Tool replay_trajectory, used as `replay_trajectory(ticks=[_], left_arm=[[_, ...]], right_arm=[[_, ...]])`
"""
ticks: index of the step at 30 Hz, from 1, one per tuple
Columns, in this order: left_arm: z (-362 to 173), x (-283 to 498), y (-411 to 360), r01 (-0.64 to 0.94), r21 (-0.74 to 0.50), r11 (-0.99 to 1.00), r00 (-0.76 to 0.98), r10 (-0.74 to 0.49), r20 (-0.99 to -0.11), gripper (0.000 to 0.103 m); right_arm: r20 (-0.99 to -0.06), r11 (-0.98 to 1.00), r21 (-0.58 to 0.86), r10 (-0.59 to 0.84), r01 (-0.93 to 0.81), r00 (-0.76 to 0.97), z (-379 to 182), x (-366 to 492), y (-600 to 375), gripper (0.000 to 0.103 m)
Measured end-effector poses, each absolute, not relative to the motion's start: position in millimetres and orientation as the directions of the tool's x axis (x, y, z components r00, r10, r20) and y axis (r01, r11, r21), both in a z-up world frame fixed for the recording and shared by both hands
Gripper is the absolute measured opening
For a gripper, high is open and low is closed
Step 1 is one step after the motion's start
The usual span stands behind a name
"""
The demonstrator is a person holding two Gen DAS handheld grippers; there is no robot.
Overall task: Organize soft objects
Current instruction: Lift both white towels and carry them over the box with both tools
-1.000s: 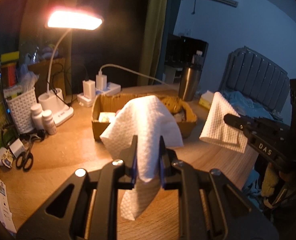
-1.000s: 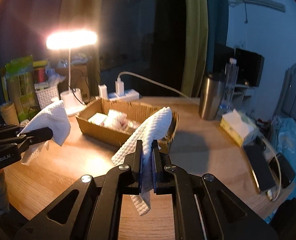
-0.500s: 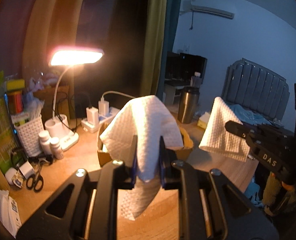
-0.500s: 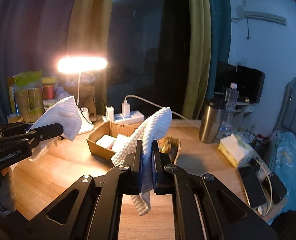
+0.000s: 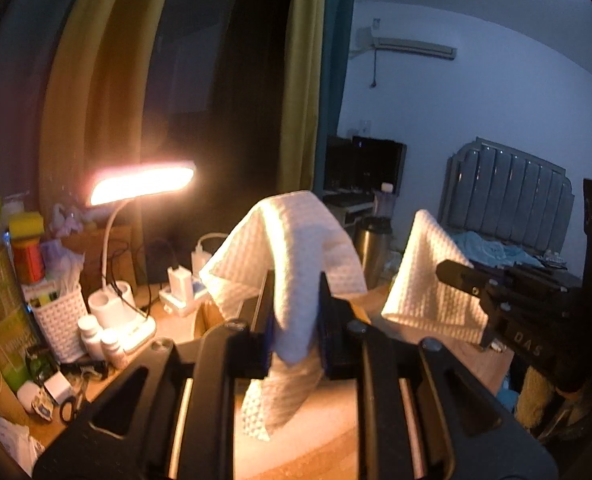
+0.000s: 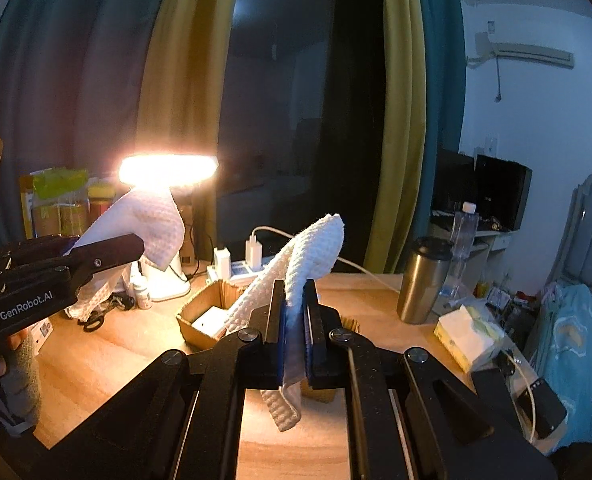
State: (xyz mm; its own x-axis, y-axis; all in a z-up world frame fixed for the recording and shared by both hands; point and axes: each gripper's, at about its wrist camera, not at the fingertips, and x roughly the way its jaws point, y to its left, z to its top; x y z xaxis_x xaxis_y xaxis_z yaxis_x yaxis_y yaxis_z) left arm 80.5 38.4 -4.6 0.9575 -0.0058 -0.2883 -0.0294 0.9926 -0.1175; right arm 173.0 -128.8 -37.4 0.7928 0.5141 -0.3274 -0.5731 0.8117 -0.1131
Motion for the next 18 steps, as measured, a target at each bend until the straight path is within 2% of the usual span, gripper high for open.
replay_trajectory(ticks=[18], left_arm=[[0, 124, 57, -0.077, -0.124, 0.989, 0.968, 0.045, -0.248, 0.017]], right_arm=[[-0.305, 0.815, -0.116, 0.514, -0.567, 0.801, -25, 206, -121, 0.008]])
